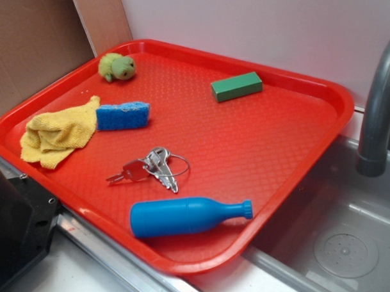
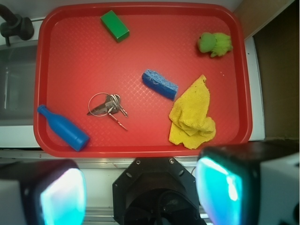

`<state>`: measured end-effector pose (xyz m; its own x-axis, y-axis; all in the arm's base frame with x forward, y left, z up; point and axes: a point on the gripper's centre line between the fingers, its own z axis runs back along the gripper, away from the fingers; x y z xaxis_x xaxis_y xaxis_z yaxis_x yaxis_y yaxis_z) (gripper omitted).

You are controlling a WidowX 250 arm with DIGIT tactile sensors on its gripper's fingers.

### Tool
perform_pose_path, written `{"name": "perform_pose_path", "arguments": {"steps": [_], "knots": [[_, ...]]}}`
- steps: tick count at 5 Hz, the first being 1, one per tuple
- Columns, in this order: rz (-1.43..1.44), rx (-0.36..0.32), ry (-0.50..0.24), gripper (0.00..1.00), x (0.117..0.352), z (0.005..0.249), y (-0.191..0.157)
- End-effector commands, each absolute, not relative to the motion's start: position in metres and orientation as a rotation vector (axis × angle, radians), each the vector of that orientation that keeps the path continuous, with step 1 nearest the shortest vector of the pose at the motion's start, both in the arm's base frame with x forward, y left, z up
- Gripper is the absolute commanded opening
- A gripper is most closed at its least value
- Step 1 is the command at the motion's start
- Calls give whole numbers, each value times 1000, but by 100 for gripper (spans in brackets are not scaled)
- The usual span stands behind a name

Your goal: Grab the green block.

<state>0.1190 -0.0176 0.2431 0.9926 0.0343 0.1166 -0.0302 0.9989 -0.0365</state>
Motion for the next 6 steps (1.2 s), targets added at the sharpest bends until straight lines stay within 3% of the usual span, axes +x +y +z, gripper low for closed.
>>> {"name": "perform_pose_path", "arguments": {"steps": [1, 3, 4, 6], "knots": [[32, -35, -117, 100, 119, 243, -18], [-172, 49, -143, 100, 220, 154, -42], [-261, 8, -172, 100, 268, 129, -54], [-265, 27, -158, 100, 368, 83, -44]]}}
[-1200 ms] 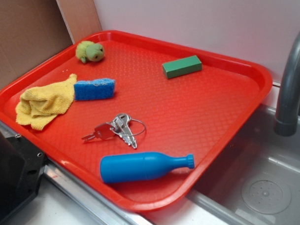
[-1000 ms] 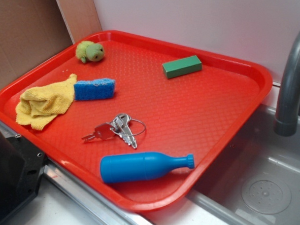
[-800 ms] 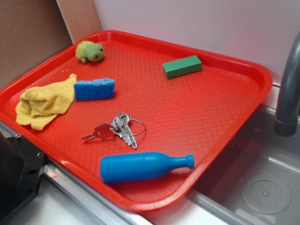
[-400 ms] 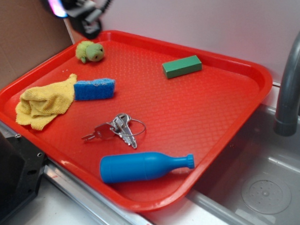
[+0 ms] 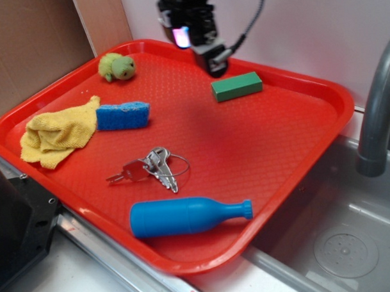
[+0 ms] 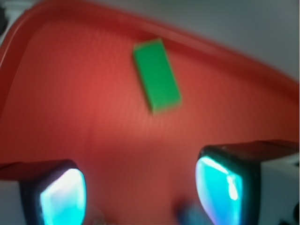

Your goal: Grab the green block.

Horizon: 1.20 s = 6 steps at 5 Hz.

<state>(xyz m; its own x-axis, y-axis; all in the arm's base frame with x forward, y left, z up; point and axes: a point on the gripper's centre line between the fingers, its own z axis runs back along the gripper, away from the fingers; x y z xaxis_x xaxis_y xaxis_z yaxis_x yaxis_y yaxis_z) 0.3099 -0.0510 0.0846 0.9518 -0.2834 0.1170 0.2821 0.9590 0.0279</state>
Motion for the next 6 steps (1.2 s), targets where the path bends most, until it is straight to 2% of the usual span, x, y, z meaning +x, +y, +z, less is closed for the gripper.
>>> {"name": "perform_pose_path", "arguments": {"steps": [1, 2, 3, 4, 5, 6], "knots": [[-274, 35, -151, 100, 362, 83, -41], [-288, 46, -116, 100, 337, 62, -38], [-271, 27, -77, 100, 371, 33, -26], [-275, 21, -73, 100, 360, 26, -24], [-310, 35, -59, 100, 360, 19, -34], [-289, 52, -69, 0, 350, 26, -35]]}}
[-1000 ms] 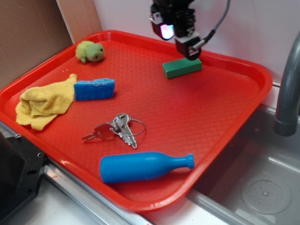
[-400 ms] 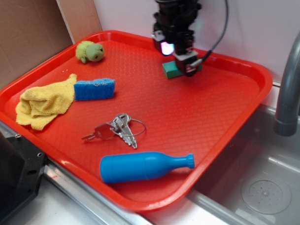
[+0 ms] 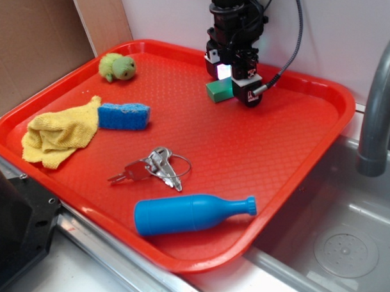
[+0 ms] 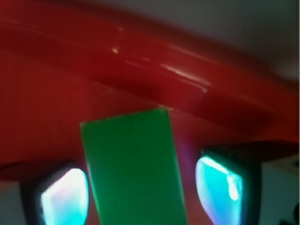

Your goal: Grab the green block.

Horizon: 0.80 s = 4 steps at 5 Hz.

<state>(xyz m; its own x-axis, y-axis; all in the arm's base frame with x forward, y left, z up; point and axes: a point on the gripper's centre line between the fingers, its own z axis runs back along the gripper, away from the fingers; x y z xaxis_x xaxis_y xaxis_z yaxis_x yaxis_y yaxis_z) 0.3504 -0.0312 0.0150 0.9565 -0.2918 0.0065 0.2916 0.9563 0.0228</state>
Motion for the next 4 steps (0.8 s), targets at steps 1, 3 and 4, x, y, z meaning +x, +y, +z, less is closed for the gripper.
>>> {"name": "perform_pose_path", "arguments": {"steps": [1, 3, 4], "knots": [[-255, 52, -126, 0, 326, 57, -29], [-92, -4, -252, 0, 278, 154, -8], [-49, -62, -278, 0, 260, 204, -14]]}}
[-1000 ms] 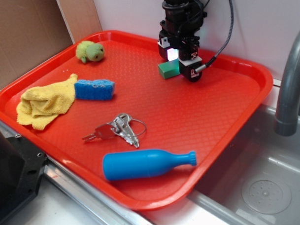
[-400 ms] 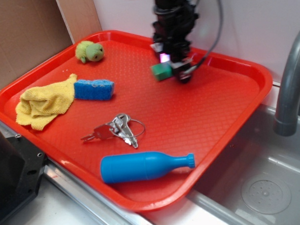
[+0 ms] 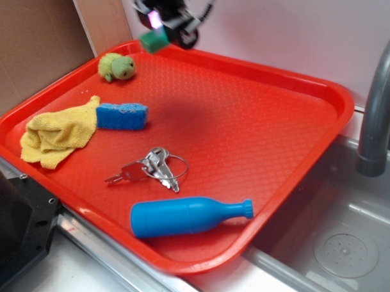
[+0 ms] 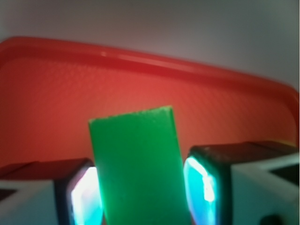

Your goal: Grab the green block.

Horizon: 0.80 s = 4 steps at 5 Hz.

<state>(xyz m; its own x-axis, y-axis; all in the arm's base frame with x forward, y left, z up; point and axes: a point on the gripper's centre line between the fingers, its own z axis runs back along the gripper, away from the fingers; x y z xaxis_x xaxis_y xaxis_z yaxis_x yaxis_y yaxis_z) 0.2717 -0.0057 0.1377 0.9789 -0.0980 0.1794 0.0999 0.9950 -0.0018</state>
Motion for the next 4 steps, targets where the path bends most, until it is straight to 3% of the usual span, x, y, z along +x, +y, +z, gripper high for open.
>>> {"name": "perform_pose_path", "arguments": {"steps": [1, 2, 3, 4], "knots": [[48, -39, -253, 0, 248, 254, -27], [81, -67, -197, 0, 239, 291, -39], [108, -68, -151, 0, 249, 279, -39], [111, -2, -161, 0, 258, 264, -43]]}}
